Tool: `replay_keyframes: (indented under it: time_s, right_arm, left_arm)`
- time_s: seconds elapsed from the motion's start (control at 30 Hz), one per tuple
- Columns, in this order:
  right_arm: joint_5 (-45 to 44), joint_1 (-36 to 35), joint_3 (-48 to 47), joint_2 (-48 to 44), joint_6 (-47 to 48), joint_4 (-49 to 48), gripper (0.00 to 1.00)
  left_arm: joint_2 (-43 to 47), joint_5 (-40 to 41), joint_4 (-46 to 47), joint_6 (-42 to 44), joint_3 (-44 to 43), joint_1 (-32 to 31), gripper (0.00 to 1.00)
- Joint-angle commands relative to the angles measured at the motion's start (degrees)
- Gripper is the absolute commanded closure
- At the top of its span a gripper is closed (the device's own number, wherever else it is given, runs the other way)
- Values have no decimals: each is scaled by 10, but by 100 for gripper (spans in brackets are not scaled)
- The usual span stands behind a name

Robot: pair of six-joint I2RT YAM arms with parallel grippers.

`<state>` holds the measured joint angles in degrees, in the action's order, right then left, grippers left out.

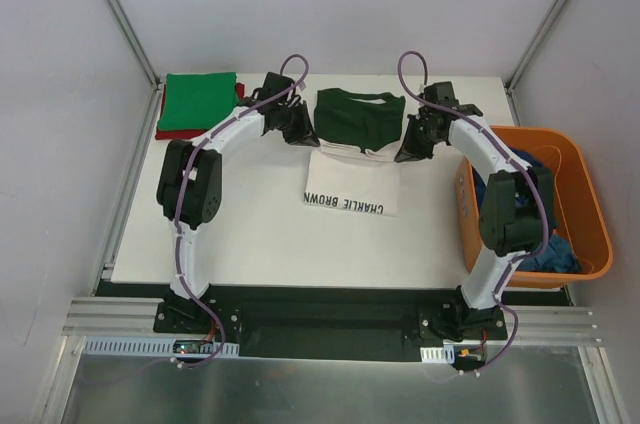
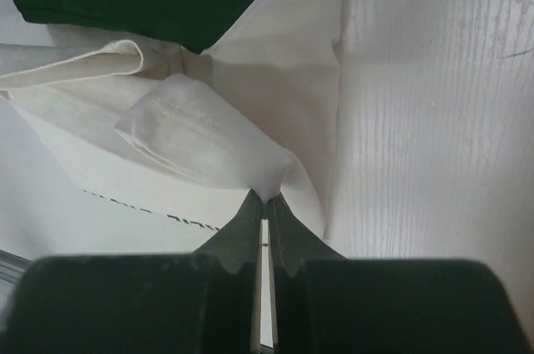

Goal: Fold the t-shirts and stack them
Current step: Fold the folded rectangular tshirt in 1/3 of the way

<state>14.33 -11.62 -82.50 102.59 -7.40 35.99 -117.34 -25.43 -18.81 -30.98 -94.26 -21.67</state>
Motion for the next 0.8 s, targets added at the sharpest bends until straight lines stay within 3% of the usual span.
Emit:
replay_keyframes:
  time_s: [0.0,0.27,0.37,0.4,0.43,0.5,0.57,0.63,0.7,0.77]
  right_arm:
    - [20,10,-47,31,7,-12,99]
    - [2,15,-79,105,9,-15,99]
    - [-3,18,-102,132,8,-15,91]
    - [2,19,-109,138,8,-15,87]
    - [12,19,-118,138,7,-15,77]
    - [23,19,-122,126,9,-16,68]
    - [27,18,-112,111,11,-16,53]
    - [26,19,-96,78,12,-17,38]
    - [26,19,-58,40,17,-19,25]
    - [30,16,-10,13,19,-24,3]
  left_arm:
    - [-35,-25,1,42,-50,14,100]
    - [-90,-35,1,51,-81,17,100]
    - [-98,-31,0,50,-88,18,83]
    - [-98,-38,2,50,-90,19,72]
    - [-93,-44,1,50,-91,19,67]
    - [-84,-51,1,51,-92,18,42]
    - [-66,-47,1,55,-87,18,27]
    - [-40,-45,1,58,-77,18,1]
    - [-18,-45,1,58,-49,17,1]
    - [22,-34,0,56,-5,17,1]
